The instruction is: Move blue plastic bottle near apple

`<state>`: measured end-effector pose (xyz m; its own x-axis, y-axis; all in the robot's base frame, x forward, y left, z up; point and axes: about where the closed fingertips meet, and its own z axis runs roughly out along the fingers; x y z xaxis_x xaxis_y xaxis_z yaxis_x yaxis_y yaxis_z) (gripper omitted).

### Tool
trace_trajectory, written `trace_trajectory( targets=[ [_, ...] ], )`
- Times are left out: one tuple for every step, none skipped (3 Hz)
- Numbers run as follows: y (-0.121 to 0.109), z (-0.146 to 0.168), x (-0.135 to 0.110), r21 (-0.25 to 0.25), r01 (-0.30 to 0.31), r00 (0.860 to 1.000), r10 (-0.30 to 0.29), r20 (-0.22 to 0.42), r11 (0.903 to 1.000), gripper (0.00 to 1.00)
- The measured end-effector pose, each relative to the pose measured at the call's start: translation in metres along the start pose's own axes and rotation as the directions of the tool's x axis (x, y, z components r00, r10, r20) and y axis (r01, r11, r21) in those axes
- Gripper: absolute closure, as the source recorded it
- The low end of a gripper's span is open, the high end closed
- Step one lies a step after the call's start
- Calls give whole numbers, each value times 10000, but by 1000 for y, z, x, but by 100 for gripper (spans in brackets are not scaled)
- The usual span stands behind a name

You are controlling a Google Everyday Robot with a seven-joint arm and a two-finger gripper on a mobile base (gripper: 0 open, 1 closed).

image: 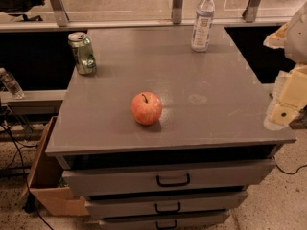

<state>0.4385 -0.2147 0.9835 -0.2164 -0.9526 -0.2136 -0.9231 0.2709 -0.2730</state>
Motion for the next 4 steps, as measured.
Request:
trace_trajectory(
  targets=[
    [-1,0,-1,21,-4,10000,4,23,10000,0],
    [-31,23,-22,355,10,9996,-21,290,9994,0],
    [-83,58,-55,821,-199,9949,116,998,9964,0],
    [-131,78,-85,1337,-545,9815,285,1895,9895,0]
  ],
)
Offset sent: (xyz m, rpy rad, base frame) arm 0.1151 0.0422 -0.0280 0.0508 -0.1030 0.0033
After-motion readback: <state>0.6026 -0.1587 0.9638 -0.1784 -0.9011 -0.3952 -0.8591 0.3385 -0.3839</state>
